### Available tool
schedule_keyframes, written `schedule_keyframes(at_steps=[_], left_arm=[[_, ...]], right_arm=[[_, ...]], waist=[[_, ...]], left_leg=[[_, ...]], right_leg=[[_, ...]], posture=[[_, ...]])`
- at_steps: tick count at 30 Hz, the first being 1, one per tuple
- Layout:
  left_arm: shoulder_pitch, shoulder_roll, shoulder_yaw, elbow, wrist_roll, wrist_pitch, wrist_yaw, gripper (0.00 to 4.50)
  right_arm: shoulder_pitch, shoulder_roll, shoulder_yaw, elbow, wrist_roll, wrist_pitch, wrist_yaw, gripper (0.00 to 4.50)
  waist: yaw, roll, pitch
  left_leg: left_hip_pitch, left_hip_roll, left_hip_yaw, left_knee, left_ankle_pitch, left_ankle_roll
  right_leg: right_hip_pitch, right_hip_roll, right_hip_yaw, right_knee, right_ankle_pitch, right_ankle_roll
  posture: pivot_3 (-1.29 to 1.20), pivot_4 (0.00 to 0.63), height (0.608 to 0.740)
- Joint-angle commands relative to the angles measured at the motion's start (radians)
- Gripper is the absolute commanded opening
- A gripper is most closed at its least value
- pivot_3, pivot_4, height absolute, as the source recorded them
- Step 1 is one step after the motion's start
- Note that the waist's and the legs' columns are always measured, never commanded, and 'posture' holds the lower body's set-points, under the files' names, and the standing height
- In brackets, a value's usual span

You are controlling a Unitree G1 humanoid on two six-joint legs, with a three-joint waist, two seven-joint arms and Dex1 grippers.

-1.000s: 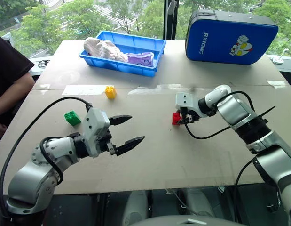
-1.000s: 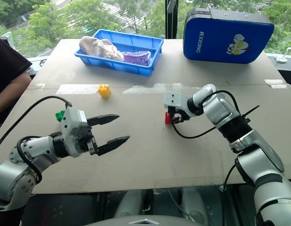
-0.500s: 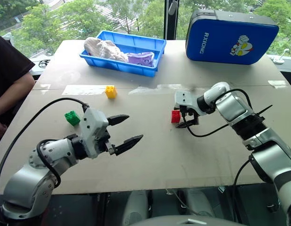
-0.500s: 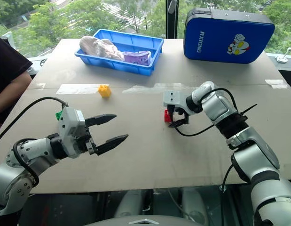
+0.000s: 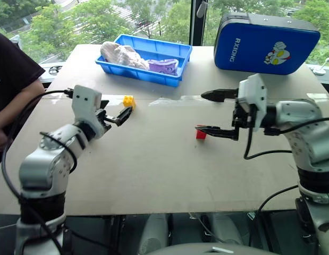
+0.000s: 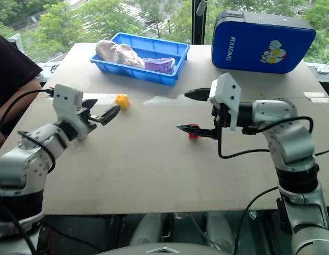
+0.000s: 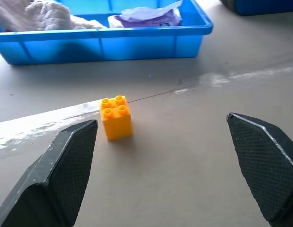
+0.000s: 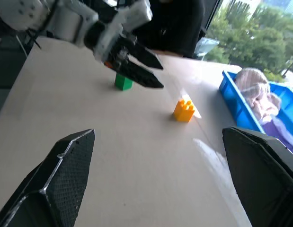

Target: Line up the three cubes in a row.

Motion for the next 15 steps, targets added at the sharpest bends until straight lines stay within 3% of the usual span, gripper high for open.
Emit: schedule_keyframes(at_steps=[1,6,9,13,15], left_arm=[[-0.116,-0.029,-0.063,0.186,0.102,-0.066,0.02,4.5],[-0.273,-0.105,-0.104,0.467,0.182,-0.205,-0.001,4.5],[-0.32,-0.129,-0.109,0.541,0.201,-0.253,-0.022,4.5],[-0.28,-0.134,-0.066,0.439,0.192,-0.23,0.003,4.5],[-0.17,-0.109,0.021,0.239,0.162,-0.138,0.047,4.5]], right_arm=[[0.07,0.005,-0.057,-0.113,-0.001,-0.009,-0.123,4.42],[0.183,-0.015,-0.076,-0.221,0.018,0.016,-0.22,4.42],[0.22,-0.031,-0.081,-0.258,0.031,0.026,-0.251,4.42],[0.246,-0.054,-0.096,-0.289,0.077,0.043,-0.27,4.42],[0.261,-0.074,-0.109,-0.291,0.112,0.043,-0.254,4.42]], waist=[[-0.001,0.0,0.0],[-0.006,-0.002,0.001],[-0.008,-0.003,0.002],[-0.01,-0.003,0.002],[-0.017,-0.003,0.002]], left_leg=[[0.0,0.0,0.001,0.0,0.0,0.0],[-0.001,-0.003,0.001,0.0,0.0,0.0],[-0.001,-0.003,0.002,0.0,0.0,0.0],[-0.001,0.0,0.0,0.0,0.0,0.0],[-0.001,0.001,0.0,0.0,0.0,0.0]], right_leg=[[0.0,0.0,0.0,0.0,0.0,0.0],[-0.001,-0.001,0.001,0.0,0.0,0.0],[-0.001,0.0,0.0,0.0,0.001,0.001],[-0.001,0.0,0.001,0.0,0.001,0.002],[-0.001,0.0,0.001,0.0,0.002,0.004]], posture=[[0.0,0.15,0.74],[0.0,0.15,0.74],[0.0,0.15,0.74],[0.0,0.15,0.74],[0.0,0.15,0.74]])
